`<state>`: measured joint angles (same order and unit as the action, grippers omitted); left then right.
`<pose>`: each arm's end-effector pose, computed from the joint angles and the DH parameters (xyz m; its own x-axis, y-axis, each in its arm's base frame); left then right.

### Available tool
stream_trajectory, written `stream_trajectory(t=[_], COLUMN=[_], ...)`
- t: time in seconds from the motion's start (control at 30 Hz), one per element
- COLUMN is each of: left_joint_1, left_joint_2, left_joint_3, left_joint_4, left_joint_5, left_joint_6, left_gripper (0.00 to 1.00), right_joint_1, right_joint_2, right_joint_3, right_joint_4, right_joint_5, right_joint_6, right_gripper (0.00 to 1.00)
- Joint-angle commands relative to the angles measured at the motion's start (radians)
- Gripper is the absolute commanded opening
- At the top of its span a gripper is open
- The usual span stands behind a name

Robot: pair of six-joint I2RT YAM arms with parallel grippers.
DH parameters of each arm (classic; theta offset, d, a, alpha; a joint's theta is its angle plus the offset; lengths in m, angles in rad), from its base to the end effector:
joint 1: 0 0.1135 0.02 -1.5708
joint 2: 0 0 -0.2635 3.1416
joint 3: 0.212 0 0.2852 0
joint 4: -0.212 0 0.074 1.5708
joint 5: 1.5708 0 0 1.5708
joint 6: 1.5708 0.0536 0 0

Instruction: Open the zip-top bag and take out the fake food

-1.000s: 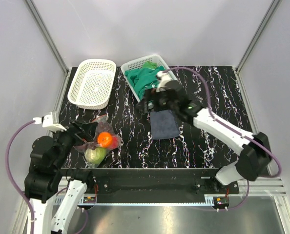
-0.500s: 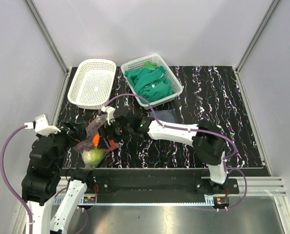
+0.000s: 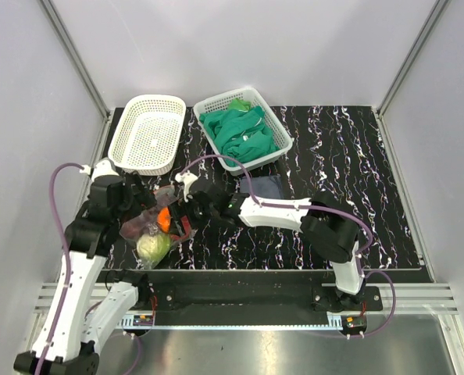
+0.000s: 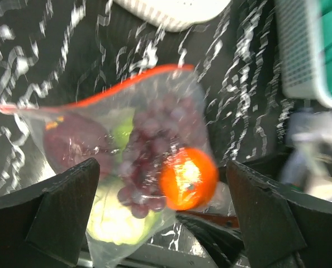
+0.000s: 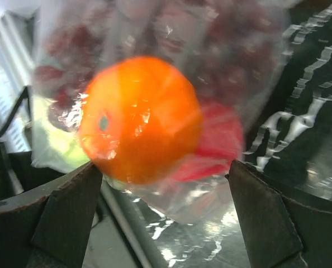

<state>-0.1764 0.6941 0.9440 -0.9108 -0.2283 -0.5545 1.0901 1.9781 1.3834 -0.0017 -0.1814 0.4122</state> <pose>0.1719 -0.0183 0.3317 -0.5111 -0.4298 -0.7443 -0.3224 0.8986 -0.2975 0.2198 0.4423 0.1778 -0.6150 -0.3271 -0.7175 -0.7583 0.4950 0.4243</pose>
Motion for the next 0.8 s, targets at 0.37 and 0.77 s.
stream_trajectory(t=[0.37,0.77], left_joint_1=[0.008,0.008], left_joint_2=[0.034,0.029], left_joint_3=[-0.422,-0.377], left_joint_4=[0.403,0.557], left_joint_5=[0.221,0.443], left_joint_6=[-0.321,-0.205], left_gripper=[0.88,0.80], right_joint_1=[-0.182,-0.193], right_joint_2=[-0.240,-0.300], right_joint_3=[-0.155,-0.213], right_joint_4=[0.006,0.006], right_joint_5=[0.177,0.207], right_joint_6=[-0.085,-0.116], right_gripper=[1.00,1.00])
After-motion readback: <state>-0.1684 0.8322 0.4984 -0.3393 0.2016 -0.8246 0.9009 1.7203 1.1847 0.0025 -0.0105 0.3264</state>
